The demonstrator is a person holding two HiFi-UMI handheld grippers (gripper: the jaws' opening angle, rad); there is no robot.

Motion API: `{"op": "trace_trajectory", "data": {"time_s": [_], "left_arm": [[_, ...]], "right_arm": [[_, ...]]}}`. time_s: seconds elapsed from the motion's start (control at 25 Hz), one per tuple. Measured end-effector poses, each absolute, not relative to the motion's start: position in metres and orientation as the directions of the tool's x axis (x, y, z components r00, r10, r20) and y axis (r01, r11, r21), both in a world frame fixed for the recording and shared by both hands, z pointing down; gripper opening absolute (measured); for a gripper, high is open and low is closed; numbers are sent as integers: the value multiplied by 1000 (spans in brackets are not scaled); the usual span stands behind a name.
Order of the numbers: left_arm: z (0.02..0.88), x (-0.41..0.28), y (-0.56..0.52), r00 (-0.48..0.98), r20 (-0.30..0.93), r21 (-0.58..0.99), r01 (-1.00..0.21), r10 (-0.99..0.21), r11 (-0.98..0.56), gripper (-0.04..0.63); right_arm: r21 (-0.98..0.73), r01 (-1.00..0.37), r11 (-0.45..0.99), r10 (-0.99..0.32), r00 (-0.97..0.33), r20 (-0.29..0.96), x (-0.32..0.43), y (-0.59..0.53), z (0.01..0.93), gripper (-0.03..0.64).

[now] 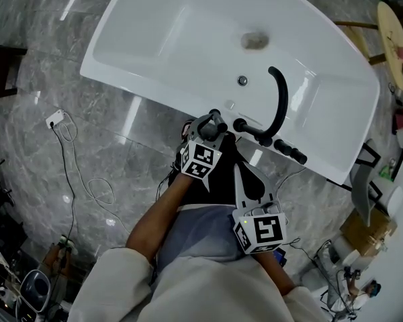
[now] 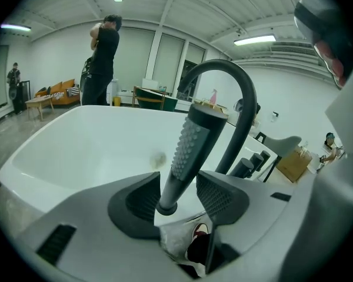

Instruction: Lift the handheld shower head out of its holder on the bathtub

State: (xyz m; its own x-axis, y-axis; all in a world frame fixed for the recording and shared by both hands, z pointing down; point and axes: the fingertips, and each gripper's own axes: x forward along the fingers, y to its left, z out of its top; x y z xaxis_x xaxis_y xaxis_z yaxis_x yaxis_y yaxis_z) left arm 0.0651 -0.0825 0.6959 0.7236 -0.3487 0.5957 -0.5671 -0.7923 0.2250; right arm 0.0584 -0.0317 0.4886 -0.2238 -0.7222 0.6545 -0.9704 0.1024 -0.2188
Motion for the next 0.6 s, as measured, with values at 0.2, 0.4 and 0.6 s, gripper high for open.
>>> {"op": "trace_trajectory", "data": {"time_s": [0.2,0.4,0.6], "left_arm": [[699,66,-91,717,598,228,-581,-358,-781,181],[709,71,-93,711,609,233,-584,-352,-777,180],[718,75,-92,711,622,274,-590,-327,-759,179]], "right_arm": [[-217,-971,105,-716,-225,661,59,-33,489,18],[-215,-971,105,-711,-225,667,61,-33,493,18],[-208,-973,98,-707,-216,673,65,-31,494,18]]}}
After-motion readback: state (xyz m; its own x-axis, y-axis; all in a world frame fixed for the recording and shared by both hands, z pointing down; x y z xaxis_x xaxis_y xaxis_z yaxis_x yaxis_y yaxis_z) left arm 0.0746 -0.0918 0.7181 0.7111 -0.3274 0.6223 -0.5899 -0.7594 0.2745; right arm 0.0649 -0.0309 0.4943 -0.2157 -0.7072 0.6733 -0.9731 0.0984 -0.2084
